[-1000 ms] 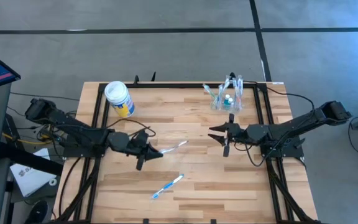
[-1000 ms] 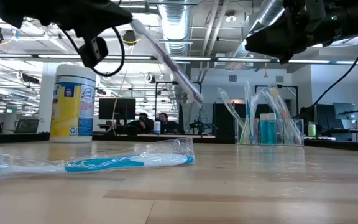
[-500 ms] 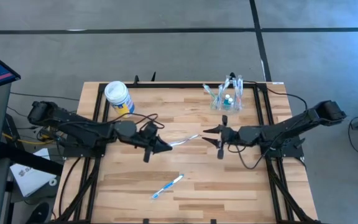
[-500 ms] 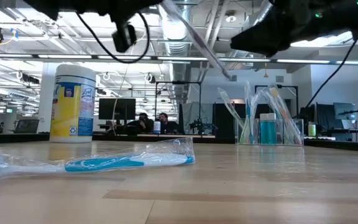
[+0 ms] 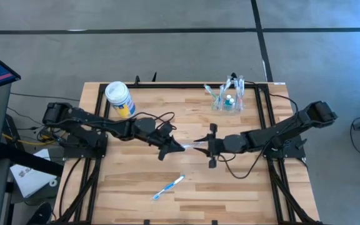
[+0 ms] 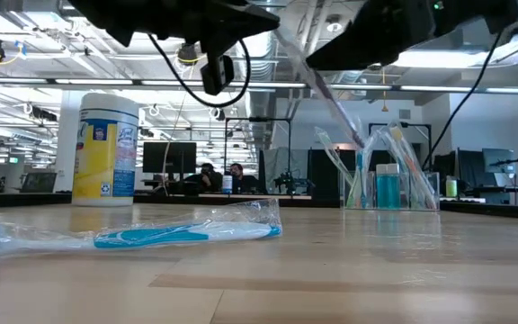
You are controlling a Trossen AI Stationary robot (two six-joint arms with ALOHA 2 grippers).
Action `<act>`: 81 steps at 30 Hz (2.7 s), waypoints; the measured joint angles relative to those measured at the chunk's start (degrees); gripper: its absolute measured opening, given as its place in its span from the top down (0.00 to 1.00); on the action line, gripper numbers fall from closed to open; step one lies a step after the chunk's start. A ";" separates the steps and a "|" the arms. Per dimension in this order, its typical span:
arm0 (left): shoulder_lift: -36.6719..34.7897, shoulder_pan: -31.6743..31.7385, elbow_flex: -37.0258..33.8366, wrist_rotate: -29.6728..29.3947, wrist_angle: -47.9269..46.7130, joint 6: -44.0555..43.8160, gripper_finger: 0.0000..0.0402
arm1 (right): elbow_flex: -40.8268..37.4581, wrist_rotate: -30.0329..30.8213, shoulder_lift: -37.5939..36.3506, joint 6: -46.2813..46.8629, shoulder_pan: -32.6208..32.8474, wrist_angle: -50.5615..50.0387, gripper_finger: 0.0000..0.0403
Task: Pick & Place toothbrushing station
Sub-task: Put the purple toothbrush into the left transparent organizer
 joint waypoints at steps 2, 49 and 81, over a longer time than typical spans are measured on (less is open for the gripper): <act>0.49 0.25 0.67 0.32 0.24 0.01 1.00 | 1.83 0.00 1.65 0.00 0.08 -1.60 0.70; 0.47 0.58 0.61 1.42 -1.71 2.00 0.99 | 9.75 0.13 8.19 1.01 0.15 -9.74 0.97; -5.10 -1.28 -2.41 0.82 -1.76 12.22 0.85 | 9.58 2.08 6.51 5.33 -5.84 -9.54 0.98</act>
